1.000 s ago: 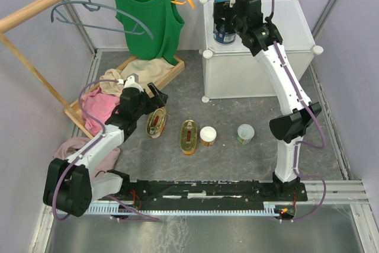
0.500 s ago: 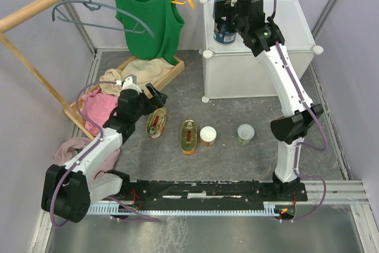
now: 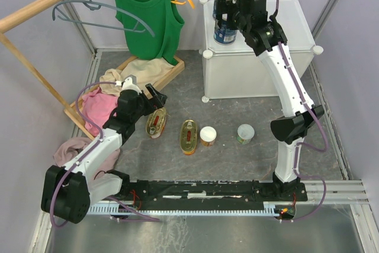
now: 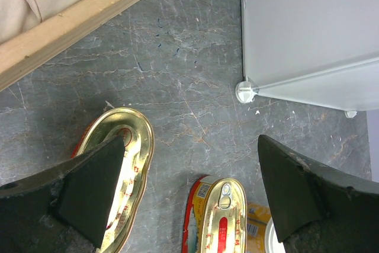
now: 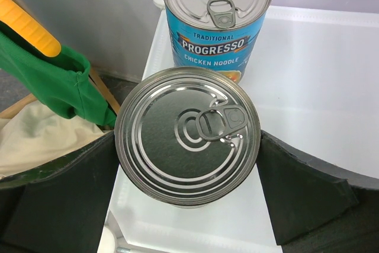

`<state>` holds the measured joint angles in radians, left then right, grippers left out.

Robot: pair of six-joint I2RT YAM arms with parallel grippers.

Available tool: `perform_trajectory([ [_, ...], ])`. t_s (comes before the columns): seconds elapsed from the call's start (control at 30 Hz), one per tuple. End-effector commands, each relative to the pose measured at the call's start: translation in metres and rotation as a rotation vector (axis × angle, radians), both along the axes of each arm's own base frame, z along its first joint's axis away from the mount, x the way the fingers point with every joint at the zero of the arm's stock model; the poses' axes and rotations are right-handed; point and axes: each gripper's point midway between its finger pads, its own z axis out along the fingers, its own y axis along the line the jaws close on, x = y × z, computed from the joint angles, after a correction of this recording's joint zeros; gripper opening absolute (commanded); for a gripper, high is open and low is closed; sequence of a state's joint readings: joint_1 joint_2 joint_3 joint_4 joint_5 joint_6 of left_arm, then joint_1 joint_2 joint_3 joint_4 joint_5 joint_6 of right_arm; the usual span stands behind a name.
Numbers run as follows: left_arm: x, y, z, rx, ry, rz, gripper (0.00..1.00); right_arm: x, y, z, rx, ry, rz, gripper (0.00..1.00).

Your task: Place and organize the canned foods onto the counter

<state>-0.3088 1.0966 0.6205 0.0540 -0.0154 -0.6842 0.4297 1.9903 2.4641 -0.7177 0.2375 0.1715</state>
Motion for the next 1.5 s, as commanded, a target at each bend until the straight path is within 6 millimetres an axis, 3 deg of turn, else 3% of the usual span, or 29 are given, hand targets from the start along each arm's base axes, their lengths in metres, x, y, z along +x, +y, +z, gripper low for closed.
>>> perform_trajectory([
  [0.0, 0.002, -0.002, 0.014, -0.042, -0.038, 0.001, 0.99, -0.015, -0.012, 0.054, 0.053, -0.125, -0.018, 0.99],
  [0.33, 0.002, -0.002, 0.013, -0.041, -0.034, 0.002, 0.99, -0.026, -0.018, 0.08, 0.064, -0.186, -0.017, 0.99],
  [0.67, 0.003, -0.003, 0.016, -0.044, -0.039, 0.0, 0.99, -0.036, -0.025, 0.092, 0.064, -0.215, -0.027, 0.99],
  [0.97, 0.003, -0.002, 0.017, -0.04, -0.038, 0.001, 0.99, -0.069, -0.033, 0.112, 0.076, -0.26, -0.009, 0.99],
  [1.17, 0.002, -0.002, 0.012, -0.038, -0.032, 0.001, 0.99, -0.094, -0.03, 0.104, 0.055, -0.245, 0.026, 0.99],
  [1.47, 0.002, -0.005, 0.006, -0.05, -0.026, -0.008, 0.99, -0.142, -0.017, 0.05, 0.037, -0.178, 0.065, 0.98],
])
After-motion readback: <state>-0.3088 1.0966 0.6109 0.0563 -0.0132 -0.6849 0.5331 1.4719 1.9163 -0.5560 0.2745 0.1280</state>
